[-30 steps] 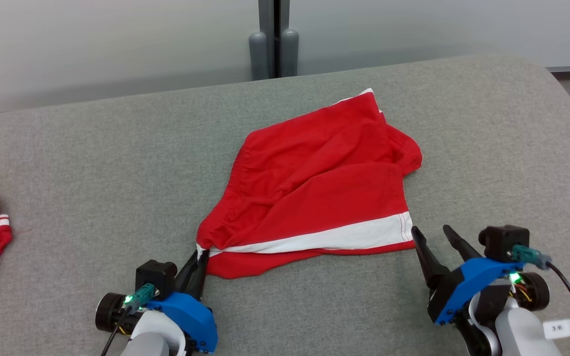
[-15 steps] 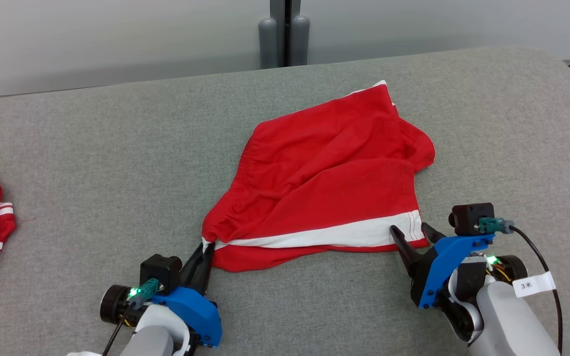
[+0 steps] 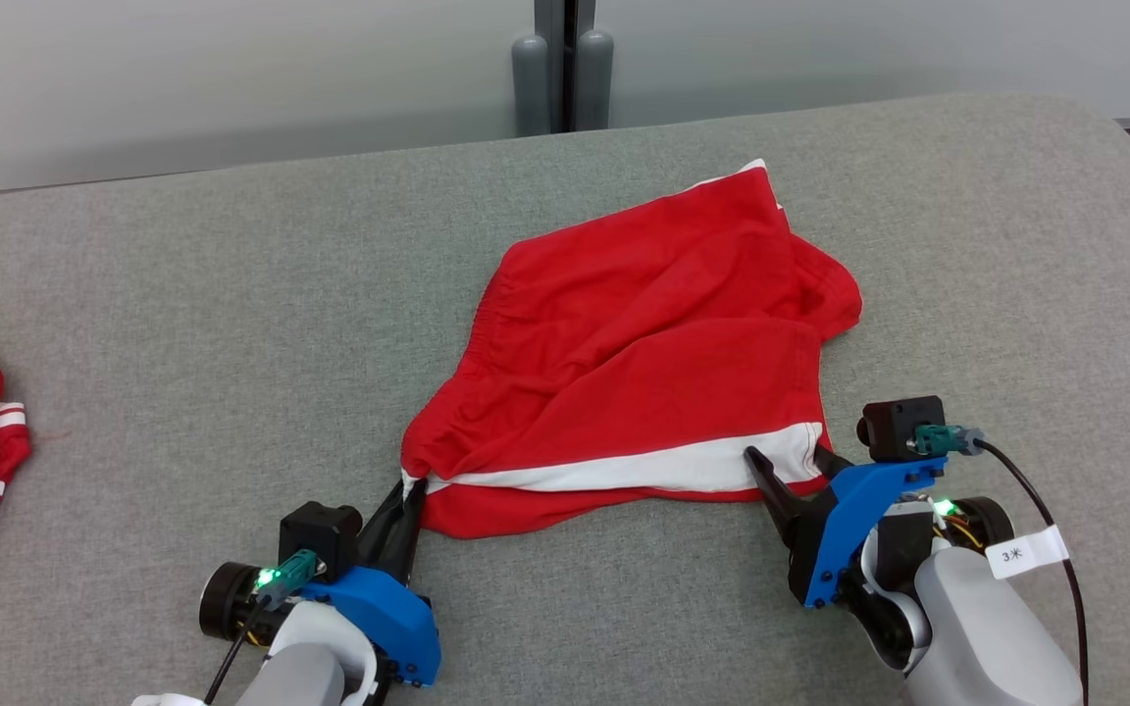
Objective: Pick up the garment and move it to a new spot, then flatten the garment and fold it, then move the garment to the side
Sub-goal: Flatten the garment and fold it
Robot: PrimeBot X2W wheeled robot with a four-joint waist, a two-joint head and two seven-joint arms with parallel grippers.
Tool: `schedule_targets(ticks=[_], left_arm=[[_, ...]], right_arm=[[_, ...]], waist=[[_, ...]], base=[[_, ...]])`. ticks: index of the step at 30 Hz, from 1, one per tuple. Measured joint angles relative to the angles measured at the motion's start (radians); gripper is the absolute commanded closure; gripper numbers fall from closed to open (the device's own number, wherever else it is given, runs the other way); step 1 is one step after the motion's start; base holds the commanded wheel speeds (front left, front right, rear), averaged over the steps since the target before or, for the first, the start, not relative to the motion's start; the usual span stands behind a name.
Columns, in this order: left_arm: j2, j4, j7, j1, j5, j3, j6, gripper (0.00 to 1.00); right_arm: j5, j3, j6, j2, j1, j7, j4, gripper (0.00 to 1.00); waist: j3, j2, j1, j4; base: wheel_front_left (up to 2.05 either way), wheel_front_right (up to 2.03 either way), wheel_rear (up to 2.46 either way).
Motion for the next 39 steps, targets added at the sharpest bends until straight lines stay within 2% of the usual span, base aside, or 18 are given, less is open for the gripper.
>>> schedule_targets(ticks=[1, 2, 3, 4, 5, 6, 14, 19, 24, 32, 36, 39], left_arm=[[0.0, 0.001, 0.0, 0.0, 0.0, 0.0, 0.0, 1.0], [0.001, 0.001, 0.0, 0.0, -0.001, -0.001, 0.0, 1.0], [0.001, 0.002, 0.0, 0.0, -0.002, -0.001, 0.0, 1.0], [0.001, 0.002, 0.0, 0.0, -0.002, -0.002, 0.0, 1.0], [0.001, 0.002, 0.0, -0.001, -0.003, -0.002, 0.0, 1.0], [0.002, 0.002, -0.002, -0.002, -0.003, -0.003, 0.0, 1.0], [0.003, -0.014, -0.003, -0.004, -0.018, 0.002, 0.004, 1.0], [-0.004, -0.118, -0.006, 0.004, -0.071, 0.042, 0.004, 1.0], [-0.007, -0.326, 0.004, 0.018, -0.17, 0.067, -0.001, 1.0], [0.047, -0.783, 0.236, -0.067, -0.337, 0.106, 0.004, 1.0], [0.082, -0.966, 0.35, -0.11, -0.379, 0.139, 0.052, 1.0], [0.106, -1.039, 0.417, -0.144, -0.397, 0.161, 0.083, 1.0]], right_arm=[[0.004, 0.003, 0.0, 0.0, -0.001, -0.002, 0.004, 0.04], [0.005, 0.008, 0.0, 0.001, -0.004, -0.002, 0.008, 0.18], [0.006, 0.012, 0.0, 0.0, -0.007, -0.002, 0.012, 0.25], [0.005, 0.014, 0.0, 0.0, -0.012, -0.002, 0.017, 0.61], [0.004, 0.016, 0.0, 0.0, -0.017, -0.007, 0.02, 0.87], [0.0, 0.016, 0.0, 0.0, -0.021, -0.012, 0.023, 1.0], [-0.045, -0.017, 0.0, 0.0, -0.034, -0.077, 0.007, 1.0], [-0.036, -0.027, 0.0, 0.001, -0.011, -0.106, -0.095, 1.0], [-0.033, -0.056, 0.0, 0.0, 0.015, -0.09, -0.286, 1.0], [-0.059, -0.097, 0.0, -0.024, -0.019, 0.02, -0.706, 1.0], [-0.067, -0.102, 0.0, -0.041, -0.05, 0.084, -0.866, 1.0], [-0.068, -0.106, 0.0, -0.062, -0.089, 0.133, -0.922, 1.0]], waist=[[-0.001, 0.0, 0.0, 0.0], [-0.002, 0.0, -0.0001, -0.001], [-0.003, 0.0, -0.0001, -0.001], [-0.002, 0.0, -0.0001, 0.0], [-0.001, 0.0, -0.0001, 0.001], [0.0, 0.0, -0.0001, 0.001], [-0.007, 0.0, -0.0001, 0.007], [-0.026, 0.0, -0.0001, 0.007], [-0.029, 0.0, -0.0002, 0.008], [0.009, 0.0, -0.0001, 0.014], [0.023, 0.0, -0.0001, 0.01], [0.041, 0.0, -0.0001, 0.001]], base=[[0.0, 0.0, 0.0], [0.0, 0.0, 0.0], [0.0, 0.0, 0.0], [0.0, 0.0, 0.0], [0.0, 0.0, 0.0], [0.0, 0.0, 0.0], [0.0, 0.0, 0.0], [0.0, 0.0, 0.0], [0.0, 0.0, 0.0], [0.0, 0.0, 0.0], [0.0, 0.0, 0.0], [0.0, 0.0, 0.0]])
